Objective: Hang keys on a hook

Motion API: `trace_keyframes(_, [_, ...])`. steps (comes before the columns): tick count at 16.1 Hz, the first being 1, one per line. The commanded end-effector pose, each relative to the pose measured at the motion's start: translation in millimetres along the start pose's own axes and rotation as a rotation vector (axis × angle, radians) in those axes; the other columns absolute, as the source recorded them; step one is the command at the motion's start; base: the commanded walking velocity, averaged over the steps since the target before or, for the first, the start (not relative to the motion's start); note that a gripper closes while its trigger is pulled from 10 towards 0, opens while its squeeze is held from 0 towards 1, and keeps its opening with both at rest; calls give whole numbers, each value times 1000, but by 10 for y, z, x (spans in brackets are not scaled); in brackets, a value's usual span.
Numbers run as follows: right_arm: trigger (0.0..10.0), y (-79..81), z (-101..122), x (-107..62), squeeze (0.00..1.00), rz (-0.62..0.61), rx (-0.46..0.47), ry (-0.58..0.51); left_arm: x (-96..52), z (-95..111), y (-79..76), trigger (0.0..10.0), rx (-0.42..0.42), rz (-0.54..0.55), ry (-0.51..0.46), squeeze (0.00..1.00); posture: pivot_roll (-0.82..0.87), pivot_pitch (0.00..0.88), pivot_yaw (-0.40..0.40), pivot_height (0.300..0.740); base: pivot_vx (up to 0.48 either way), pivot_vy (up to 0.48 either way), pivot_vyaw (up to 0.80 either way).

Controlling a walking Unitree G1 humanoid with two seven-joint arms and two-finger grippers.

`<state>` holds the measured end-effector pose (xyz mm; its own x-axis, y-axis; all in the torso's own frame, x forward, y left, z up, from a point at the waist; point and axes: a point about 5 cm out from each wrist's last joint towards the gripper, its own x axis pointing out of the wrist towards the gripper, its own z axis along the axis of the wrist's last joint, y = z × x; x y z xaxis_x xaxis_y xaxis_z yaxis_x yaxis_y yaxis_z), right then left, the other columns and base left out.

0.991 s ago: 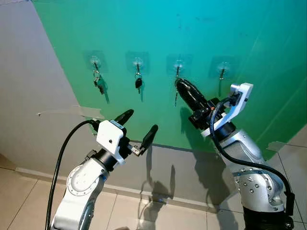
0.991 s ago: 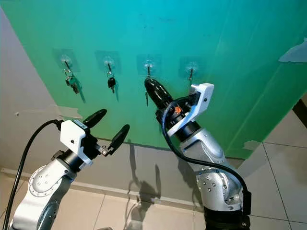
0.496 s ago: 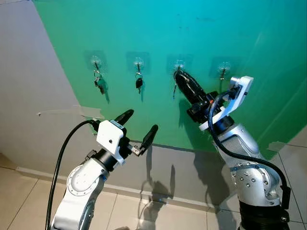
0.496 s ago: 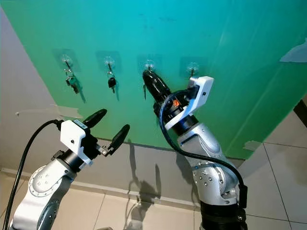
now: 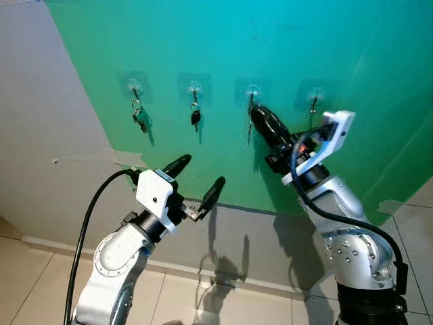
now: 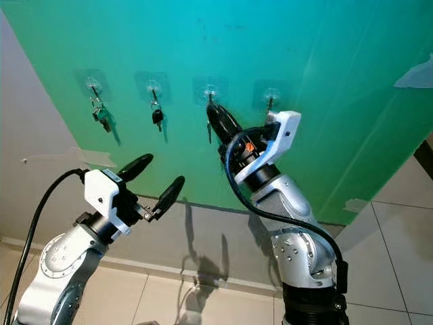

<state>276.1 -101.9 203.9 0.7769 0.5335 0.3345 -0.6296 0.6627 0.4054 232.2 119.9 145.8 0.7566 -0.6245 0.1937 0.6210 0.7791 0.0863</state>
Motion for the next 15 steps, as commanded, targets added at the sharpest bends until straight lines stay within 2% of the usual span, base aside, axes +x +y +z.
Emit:
trace_keyframes(1, [10000,-1,4,18,0,-4,-1,2,5,59,-56,10000,-3,-42,-31,0,-32,9,47,740,0,0,0])
trace_keyframes(3, [10000,7,0,20,0,5,4,4,4,92,-134,10000,-20,-97,-54,0,-32,7,46,740,0,0,0])
trace_keyframes(5, [10000,6,-5,22,0,4,5,5,2,99,-147,10000,-21,-110,-60,0,-31,7,45,740,0,0,0])
trace_keyframes(11, [10000,-151,-148,-46,0,-98,-4,90,-10,109,-143,10000,-21,-114,-64,0,-32,0,44,740,0,0,0])
trace_keyframes(15, [10000,-179,-217,-117,0,-123,-7,124,-27,109,-134,10000,-18,-111,-62,0,-33,0,44,740,0,0,0])
